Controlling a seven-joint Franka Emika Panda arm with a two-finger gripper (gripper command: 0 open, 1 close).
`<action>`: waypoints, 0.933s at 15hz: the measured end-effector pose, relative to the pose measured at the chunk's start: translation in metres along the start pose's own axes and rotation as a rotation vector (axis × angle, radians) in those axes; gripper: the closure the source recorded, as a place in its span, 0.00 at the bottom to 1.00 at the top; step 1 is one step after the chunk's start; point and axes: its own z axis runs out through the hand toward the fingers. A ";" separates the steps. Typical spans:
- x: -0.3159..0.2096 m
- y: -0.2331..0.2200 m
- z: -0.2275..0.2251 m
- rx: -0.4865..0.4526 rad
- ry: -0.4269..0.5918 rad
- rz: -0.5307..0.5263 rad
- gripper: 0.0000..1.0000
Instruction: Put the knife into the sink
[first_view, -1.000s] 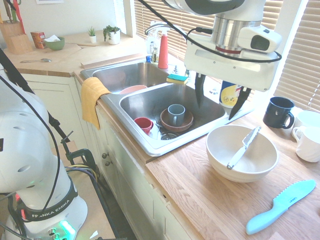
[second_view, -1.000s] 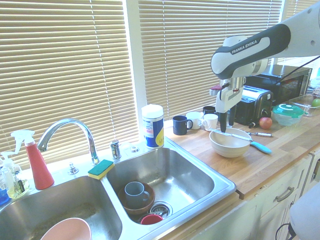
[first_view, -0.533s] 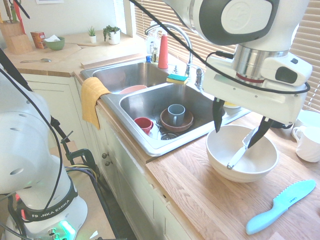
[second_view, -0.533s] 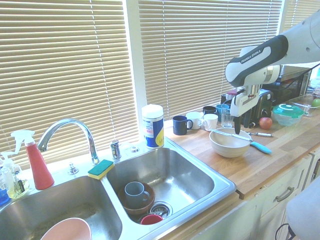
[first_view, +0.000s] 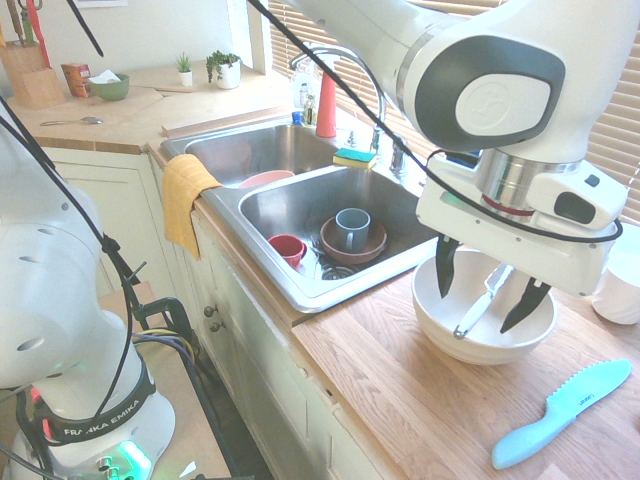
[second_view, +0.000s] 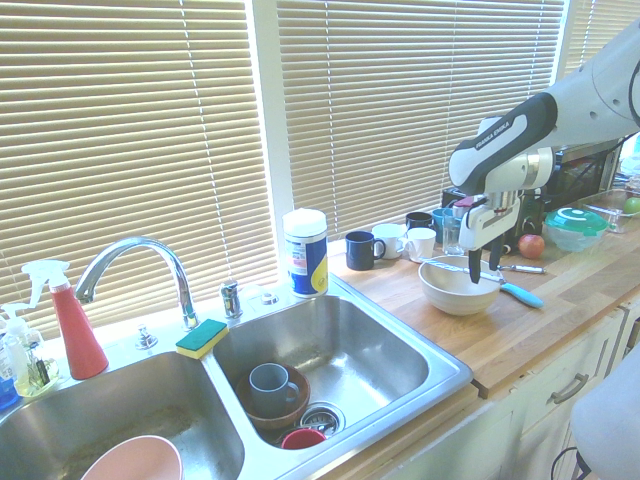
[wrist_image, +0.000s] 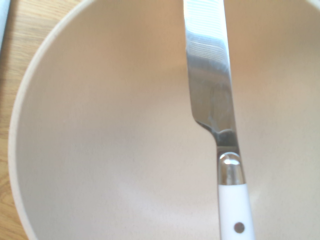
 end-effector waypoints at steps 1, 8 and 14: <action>0.001 0.000 0.002 0.000 0.000 0.001 0.00; 0.000 -0.003 0.016 0.005 0.001 0.008 1.00; 0.000 -0.009 0.017 0.008 0.004 0.012 1.00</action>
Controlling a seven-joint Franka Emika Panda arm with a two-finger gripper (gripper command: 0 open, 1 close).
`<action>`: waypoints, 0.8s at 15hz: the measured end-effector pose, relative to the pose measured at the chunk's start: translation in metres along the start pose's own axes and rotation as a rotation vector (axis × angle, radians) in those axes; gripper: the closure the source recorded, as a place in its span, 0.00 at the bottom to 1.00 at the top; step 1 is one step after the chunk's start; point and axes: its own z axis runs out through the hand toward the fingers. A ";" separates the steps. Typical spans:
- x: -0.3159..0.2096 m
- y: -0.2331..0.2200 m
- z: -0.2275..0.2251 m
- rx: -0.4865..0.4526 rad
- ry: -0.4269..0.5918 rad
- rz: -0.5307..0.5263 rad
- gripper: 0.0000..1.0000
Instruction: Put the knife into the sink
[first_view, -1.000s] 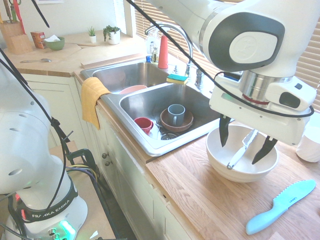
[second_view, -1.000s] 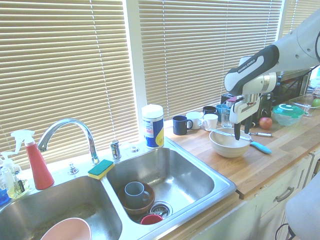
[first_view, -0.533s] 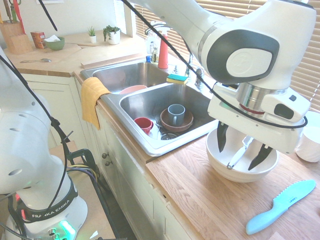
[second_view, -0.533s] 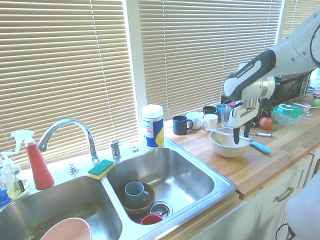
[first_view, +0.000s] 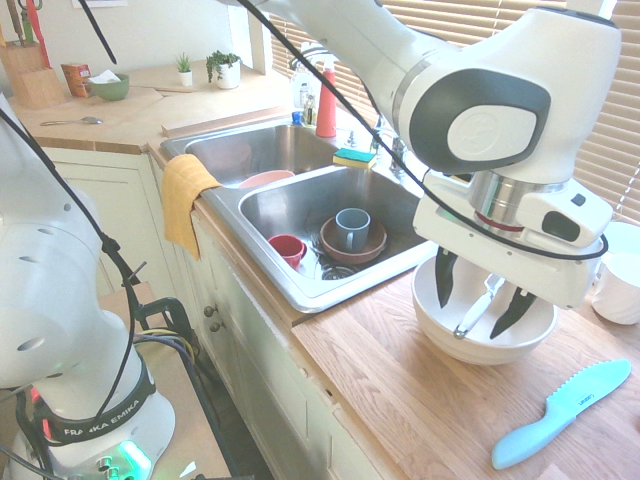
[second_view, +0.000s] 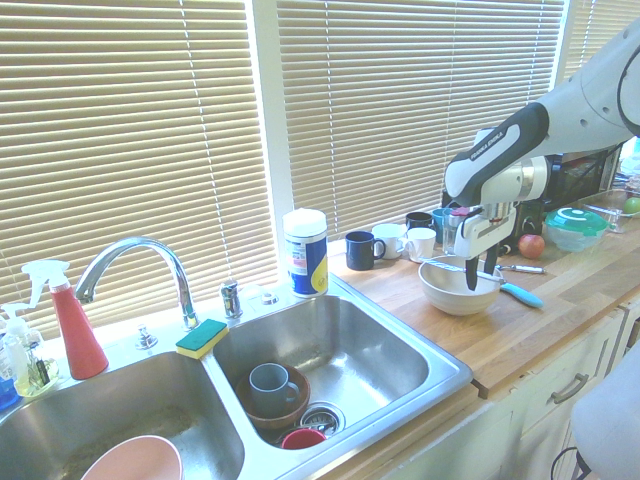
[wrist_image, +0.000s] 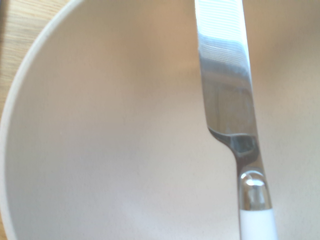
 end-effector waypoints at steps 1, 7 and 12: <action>0.000 -0.001 0.001 0.000 -0.001 0.001 1.00; 0.000 -0.004 0.004 -0.003 -0.004 -0.001 1.00; 0.000 -0.004 0.004 -0.003 -0.004 -0.001 1.00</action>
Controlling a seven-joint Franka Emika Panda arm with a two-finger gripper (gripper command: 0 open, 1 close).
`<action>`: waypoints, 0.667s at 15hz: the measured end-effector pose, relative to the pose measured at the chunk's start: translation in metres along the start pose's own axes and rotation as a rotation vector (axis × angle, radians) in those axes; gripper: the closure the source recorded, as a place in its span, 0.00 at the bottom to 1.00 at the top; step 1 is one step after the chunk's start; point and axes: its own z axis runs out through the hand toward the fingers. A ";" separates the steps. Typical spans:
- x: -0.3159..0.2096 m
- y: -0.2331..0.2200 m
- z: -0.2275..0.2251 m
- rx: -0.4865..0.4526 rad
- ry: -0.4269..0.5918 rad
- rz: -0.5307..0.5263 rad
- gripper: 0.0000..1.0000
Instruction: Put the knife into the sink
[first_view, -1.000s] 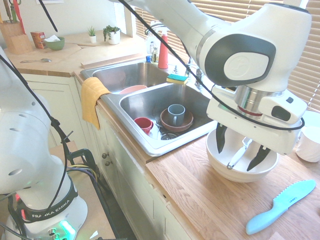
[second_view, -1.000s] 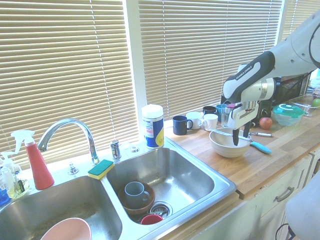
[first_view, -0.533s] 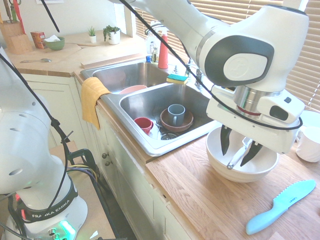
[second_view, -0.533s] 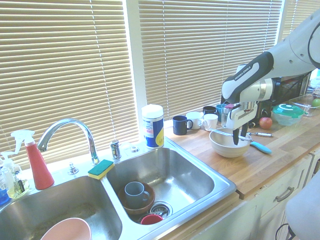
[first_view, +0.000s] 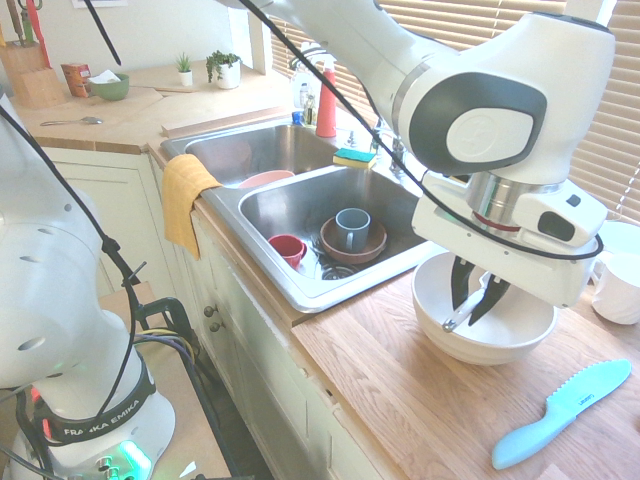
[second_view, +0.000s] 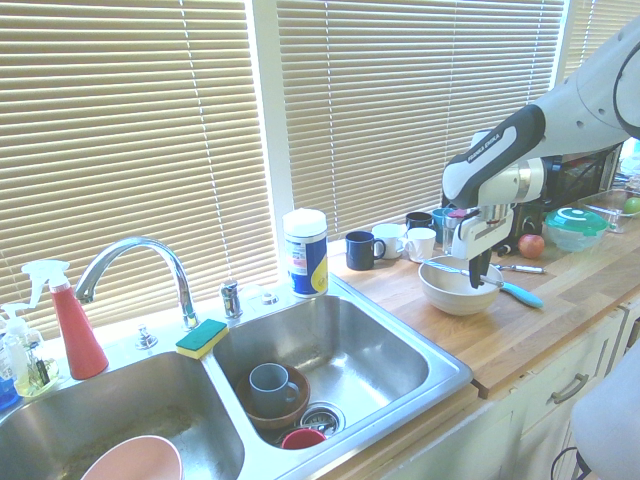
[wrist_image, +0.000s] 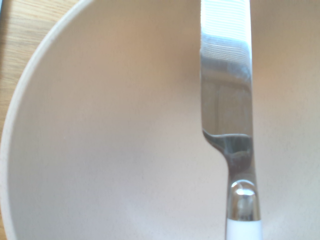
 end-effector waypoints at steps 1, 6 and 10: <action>0.000 0.000 0.000 0.000 0.001 0.000 1.00; 0.000 0.000 -0.001 0.001 0.005 0.012 1.00; 0.001 -0.007 -0.033 0.016 0.044 0.058 1.00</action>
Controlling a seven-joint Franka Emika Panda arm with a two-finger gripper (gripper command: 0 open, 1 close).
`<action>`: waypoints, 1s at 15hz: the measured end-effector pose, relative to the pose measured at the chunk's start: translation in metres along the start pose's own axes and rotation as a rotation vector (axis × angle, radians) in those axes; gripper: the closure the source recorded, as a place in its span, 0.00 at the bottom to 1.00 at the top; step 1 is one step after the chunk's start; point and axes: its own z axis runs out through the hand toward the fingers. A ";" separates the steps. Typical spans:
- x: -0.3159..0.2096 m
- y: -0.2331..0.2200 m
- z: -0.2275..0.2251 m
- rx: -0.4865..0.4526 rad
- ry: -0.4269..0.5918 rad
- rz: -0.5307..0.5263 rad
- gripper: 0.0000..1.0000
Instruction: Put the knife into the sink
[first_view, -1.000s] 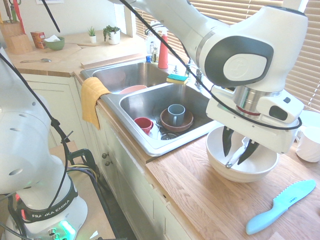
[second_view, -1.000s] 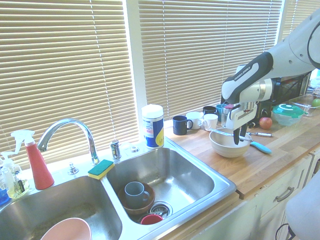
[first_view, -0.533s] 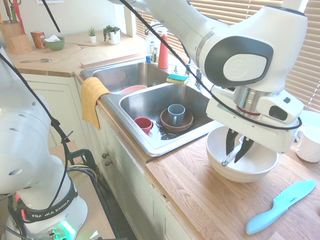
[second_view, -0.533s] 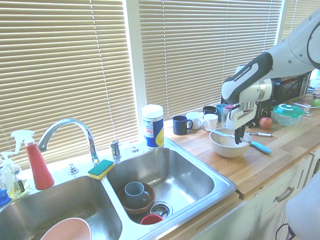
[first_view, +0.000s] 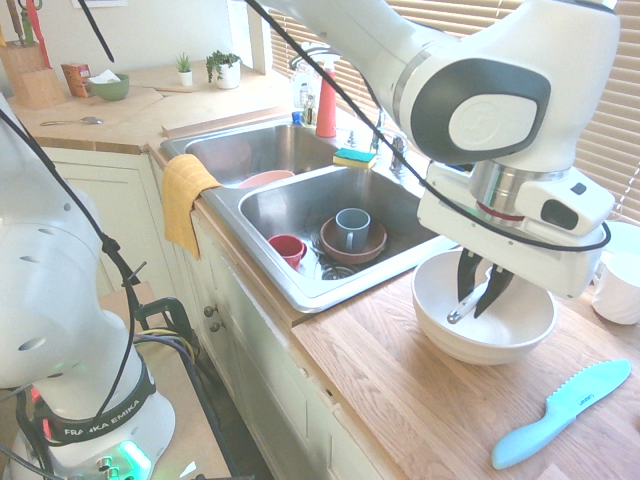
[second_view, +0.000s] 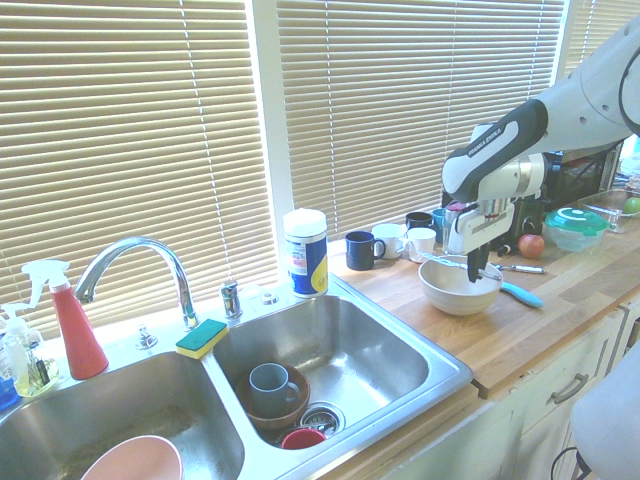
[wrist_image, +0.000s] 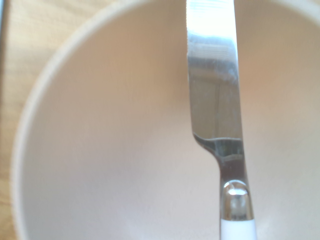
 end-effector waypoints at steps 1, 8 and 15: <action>-0.002 -0.005 -0.017 0.007 0.013 0.007 1.00; -0.076 -0.137 -0.062 0.079 0.039 0.112 1.00; -0.190 -0.240 0.044 0.102 0.062 0.139 1.00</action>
